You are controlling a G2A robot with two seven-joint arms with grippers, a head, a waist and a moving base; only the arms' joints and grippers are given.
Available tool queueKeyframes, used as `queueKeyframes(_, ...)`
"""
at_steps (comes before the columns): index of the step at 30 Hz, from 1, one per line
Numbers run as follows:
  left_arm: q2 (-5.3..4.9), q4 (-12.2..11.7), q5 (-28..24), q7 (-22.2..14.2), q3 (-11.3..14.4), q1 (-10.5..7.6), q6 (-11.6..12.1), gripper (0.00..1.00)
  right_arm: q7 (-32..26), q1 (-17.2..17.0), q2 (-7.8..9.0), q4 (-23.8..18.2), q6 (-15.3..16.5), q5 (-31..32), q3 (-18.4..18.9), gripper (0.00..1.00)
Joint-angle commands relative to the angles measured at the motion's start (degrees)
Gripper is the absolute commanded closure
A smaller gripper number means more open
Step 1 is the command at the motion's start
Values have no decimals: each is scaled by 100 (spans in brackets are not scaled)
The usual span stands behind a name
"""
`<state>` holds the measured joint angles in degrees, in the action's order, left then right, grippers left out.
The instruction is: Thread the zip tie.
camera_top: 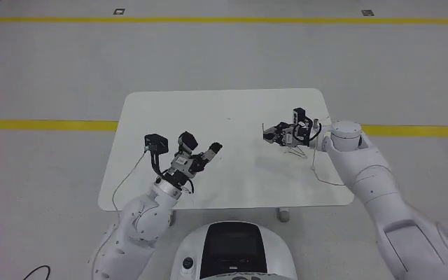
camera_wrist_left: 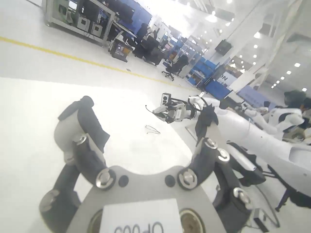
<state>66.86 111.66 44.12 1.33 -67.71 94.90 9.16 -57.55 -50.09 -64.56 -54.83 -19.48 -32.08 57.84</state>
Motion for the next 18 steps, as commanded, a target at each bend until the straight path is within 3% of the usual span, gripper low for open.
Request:
queueKeyframes(1,45,-20,325,-25,365,-166,-191,0,130,77,-31,49,0,-59,-149,100)
queueKeyframes(4,106,-106,766,-93,786,-415,-429,0,314,215,-87,277,0,-280,-411,100)
queueKeyframes(7,153,-205,930,-32,1026,-543,-570,0,389,359,-105,546,0,-579,-549,100)
queueKeyframes(16,152,-209,962,-29,1021,-552,-579,0,389,359,-105,546,0,-579,-549,100)
queueKeyframes(18,135,-246,1397,-37,1044,-602,-533,0,703,293,-98,412,43,-418,-543,100)
